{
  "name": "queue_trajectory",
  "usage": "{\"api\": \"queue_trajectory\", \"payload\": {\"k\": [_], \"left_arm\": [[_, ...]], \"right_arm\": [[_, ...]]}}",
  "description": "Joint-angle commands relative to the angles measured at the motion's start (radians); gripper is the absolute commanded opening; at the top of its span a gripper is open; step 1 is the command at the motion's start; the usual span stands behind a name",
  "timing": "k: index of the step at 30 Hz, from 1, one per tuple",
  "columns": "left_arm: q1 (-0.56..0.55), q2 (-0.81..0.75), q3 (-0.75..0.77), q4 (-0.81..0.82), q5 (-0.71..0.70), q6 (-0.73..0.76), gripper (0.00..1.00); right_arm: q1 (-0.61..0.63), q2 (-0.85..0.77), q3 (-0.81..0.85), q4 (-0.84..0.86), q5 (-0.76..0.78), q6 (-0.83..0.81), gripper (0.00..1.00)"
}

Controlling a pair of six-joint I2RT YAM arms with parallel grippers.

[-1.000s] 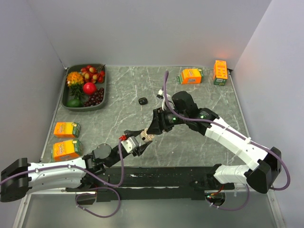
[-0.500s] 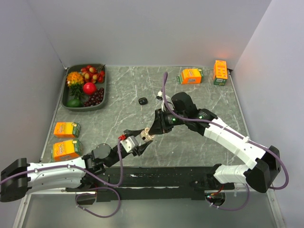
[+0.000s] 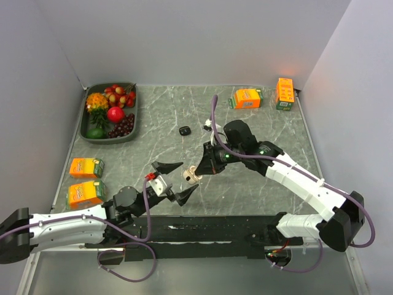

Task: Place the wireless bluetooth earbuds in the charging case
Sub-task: Adjust the charging case.

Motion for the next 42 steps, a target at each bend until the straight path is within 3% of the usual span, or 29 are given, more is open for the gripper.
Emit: {"api": "queue_trajectory", "payload": {"k": [1, 9, 12, 15, 20, 24, 31, 33, 42], "left_arm": [[-0.004, -0.046, 0.042, 0.0, -0.043, -0.023, 0.96], [-0.004, -0.116, 0.1, -0.164, -0.07, -0.152, 0.96], [-0.004, -0.166, 0.118, -0.219, -0.062, -0.227, 0.96], [0.001, -0.218, 0.114, -0.227, 0.049, -0.261, 0.96], [0.022, -0.236, 0.19, -0.365, 0.12, -0.339, 0.96], [0.094, -0.173, 0.236, -0.459, 0.361, -0.338, 0.96], [0.116, -0.075, 0.184, -0.318, 0.429, -0.283, 0.97], [0.114, -0.069, 0.151, -0.227, 0.433, -0.246, 0.99], [0.116, -0.034, 0.106, -0.095, 0.466, -0.125, 0.95]], "right_arm": [[-0.006, -0.046, 0.077, -0.09, 0.075, -0.101, 0.0], [0.026, -0.063, 0.211, -0.232, 0.25, -0.29, 0.0], [0.118, -0.09, 0.215, -0.251, 0.399, -0.431, 0.0], [0.207, -0.136, 0.177, -0.23, 0.497, -0.574, 0.0], [0.221, -0.254, 0.116, -0.141, 0.458, -0.667, 0.0], [0.221, -0.273, 0.129, -0.154, 0.407, -0.716, 0.0], [0.227, -0.284, 0.113, -0.148, 0.251, -0.746, 0.0], [0.235, -0.285, 0.106, -0.156, 0.243, -0.747, 0.0], [0.256, -0.245, 0.088, -0.159, 0.209, -0.732, 0.0]]}}
